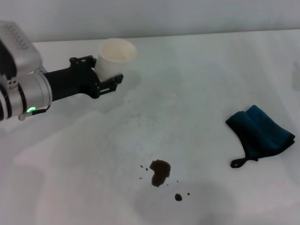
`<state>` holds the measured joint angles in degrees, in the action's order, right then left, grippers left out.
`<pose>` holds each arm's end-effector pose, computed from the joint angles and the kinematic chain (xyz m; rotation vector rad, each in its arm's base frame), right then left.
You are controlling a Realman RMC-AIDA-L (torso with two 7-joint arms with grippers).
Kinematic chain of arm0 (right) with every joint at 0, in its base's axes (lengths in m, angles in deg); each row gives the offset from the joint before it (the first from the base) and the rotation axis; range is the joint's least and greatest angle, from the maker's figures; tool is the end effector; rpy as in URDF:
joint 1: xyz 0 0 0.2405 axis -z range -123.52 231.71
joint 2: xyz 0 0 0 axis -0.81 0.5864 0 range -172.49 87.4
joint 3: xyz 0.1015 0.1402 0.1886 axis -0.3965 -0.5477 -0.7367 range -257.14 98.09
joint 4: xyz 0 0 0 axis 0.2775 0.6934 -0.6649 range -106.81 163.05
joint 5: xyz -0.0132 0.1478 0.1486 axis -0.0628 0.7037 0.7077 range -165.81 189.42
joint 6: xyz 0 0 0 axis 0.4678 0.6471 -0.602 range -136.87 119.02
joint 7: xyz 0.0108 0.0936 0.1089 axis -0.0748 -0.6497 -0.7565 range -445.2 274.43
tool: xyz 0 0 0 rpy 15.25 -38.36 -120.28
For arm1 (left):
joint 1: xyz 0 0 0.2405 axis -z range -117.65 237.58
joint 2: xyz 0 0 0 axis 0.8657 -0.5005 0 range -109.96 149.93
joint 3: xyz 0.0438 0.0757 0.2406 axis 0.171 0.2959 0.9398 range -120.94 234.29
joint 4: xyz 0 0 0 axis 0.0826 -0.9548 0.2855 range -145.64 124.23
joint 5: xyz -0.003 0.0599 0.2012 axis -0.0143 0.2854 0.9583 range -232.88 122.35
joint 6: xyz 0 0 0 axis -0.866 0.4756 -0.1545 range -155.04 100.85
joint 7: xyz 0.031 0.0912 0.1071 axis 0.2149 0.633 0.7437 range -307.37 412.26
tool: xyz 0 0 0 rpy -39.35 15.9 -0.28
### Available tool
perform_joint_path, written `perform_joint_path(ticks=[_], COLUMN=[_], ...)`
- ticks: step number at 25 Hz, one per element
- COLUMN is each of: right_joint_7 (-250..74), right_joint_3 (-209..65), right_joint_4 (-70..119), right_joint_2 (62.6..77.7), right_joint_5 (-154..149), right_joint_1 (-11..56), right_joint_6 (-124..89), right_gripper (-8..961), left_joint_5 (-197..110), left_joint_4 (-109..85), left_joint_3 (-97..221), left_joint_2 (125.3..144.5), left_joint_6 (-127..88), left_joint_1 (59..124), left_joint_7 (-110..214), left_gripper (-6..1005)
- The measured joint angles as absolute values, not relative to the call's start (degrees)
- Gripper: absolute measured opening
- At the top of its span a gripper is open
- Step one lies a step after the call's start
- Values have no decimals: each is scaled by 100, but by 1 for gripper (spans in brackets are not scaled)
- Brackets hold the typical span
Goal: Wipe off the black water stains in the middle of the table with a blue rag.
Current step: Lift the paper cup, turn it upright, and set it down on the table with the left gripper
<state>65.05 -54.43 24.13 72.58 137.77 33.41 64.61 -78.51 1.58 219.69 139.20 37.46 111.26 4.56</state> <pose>0.3900 0.3001 0.0658 -1.3987 0.6608 0.7885 -0.2341 0.3983 -0.0626 -2.5527 -0.3360 -0.4993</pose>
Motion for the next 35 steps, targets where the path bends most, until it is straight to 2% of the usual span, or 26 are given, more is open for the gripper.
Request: perform_joint_path(ticks=[5,17,35], right_joint_7=[6535,6549,6499], right_joint_3=[-5346,-5213,-5210], right_joint_4=[2358,2289,2350], right_joint_2=[7253,7250,7256], right_joint_5=[13769,13765,13767], right_joint_1=[3379,3404,3457], right_joint_6=[6495,6455,6446], right_gripper=[280,279,279], left_joint_5=[-8401,-8594,-8637], left_joint_4=[-338,-808,-818], left_joint_3=[21966,21961,21958], left_joint_2=[13929,13932,13925], left_joint_6=[3705,3282,3090], left_joint_1=[10560,9832,9454], left_joint_7=[1129,1443,1698], left_gripper=[642,633,631])
